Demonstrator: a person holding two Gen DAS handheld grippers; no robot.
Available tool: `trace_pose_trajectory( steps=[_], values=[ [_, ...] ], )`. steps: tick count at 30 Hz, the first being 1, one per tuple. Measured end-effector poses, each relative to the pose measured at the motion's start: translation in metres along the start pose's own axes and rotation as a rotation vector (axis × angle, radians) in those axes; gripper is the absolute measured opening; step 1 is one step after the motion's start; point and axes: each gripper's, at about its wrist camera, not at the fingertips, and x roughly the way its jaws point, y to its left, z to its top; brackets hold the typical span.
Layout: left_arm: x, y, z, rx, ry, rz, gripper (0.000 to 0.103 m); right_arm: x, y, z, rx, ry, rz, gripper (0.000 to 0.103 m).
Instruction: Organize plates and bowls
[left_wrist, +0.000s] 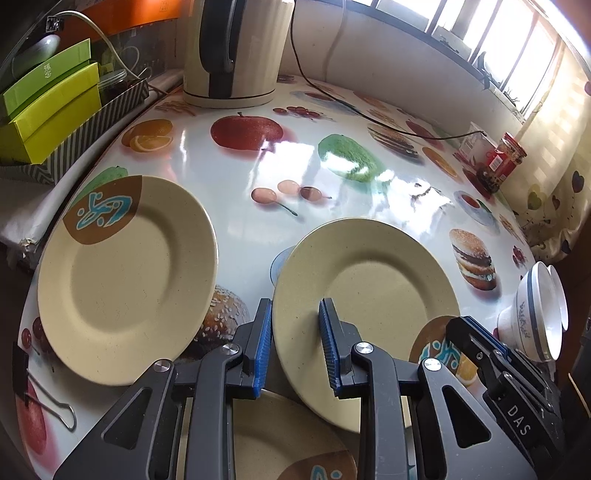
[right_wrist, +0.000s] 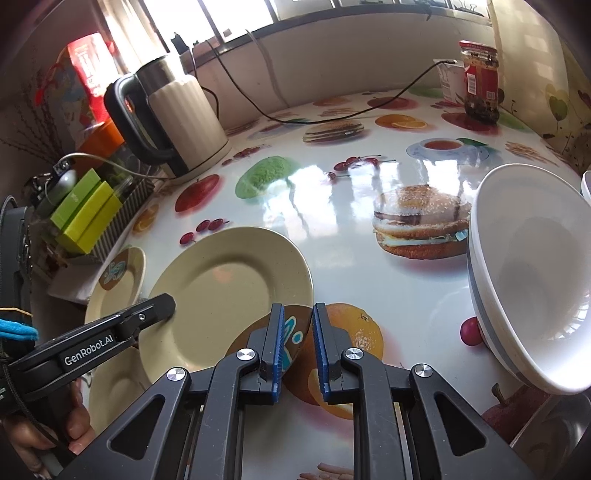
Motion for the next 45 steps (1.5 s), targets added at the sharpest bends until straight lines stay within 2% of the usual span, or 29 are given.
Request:
trace_pose_trajectory(
  steps=[17, 28, 45],
  values=[
    [-0.003, 0.0, -0.001, 0.005, -0.01, 0.004, 0.026, 0.002, -0.002, 0.0, 0.007, 0.007, 0.016, 0.018],
    [-0.031, 0.004, -0.005, -0.002, -0.059, 0.001, 0.026, -0.019, 0.015, 0.001, -0.023, -0.029, 0.043, 0.018],
    [-0.073, 0.023, -0.034, -0.048, -0.108, 0.017, 0.026, -0.047, 0.04, -0.018, -0.087, -0.036, 0.094, 0.018]
  ],
)
